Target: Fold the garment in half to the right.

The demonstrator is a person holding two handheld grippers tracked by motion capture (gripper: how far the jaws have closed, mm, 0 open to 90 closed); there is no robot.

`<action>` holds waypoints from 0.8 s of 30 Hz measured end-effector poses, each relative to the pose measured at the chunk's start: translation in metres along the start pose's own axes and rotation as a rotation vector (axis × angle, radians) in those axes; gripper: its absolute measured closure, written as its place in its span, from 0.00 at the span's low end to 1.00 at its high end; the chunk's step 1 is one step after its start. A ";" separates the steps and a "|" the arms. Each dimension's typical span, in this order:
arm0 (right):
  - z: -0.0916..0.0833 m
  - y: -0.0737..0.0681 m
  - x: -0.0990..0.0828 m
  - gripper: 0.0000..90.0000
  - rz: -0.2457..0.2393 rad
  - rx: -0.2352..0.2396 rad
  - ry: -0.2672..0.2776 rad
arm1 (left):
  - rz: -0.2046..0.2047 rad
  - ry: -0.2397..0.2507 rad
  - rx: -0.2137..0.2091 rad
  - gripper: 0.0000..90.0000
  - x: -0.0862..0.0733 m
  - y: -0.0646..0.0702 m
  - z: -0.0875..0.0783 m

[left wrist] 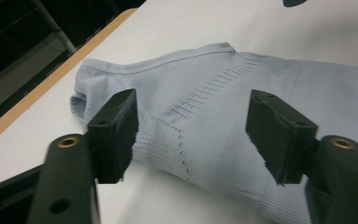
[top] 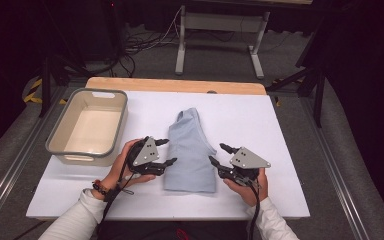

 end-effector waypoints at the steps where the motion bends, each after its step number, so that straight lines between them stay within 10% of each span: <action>1: -0.001 0.000 0.000 0.44 0.000 -0.004 0.003 | 0.000 -0.002 0.003 0.34 -0.001 0.000 -0.001; 12: -0.003 -0.009 0.001 0.20 -0.008 -0.016 0.012 | -0.005 0.018 0.021 0.13 -0.010 0.004 -0.014; 24: -0.007 -0.017 -0.005 0.18 -0.049 -0.016 -0.027 | -0.023 0.030 0.020 0.10 -0.021 0.003 -0.041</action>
Point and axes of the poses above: each handheld gripper's, and its own axes: z roughly forward along the jaws, x roughly out of its top, y roughly to its right, the point moved 6 cm from there along z, roughly forward along the jaws, and after that the axes turned 15 degrees about -z, right-handed, at the moved point
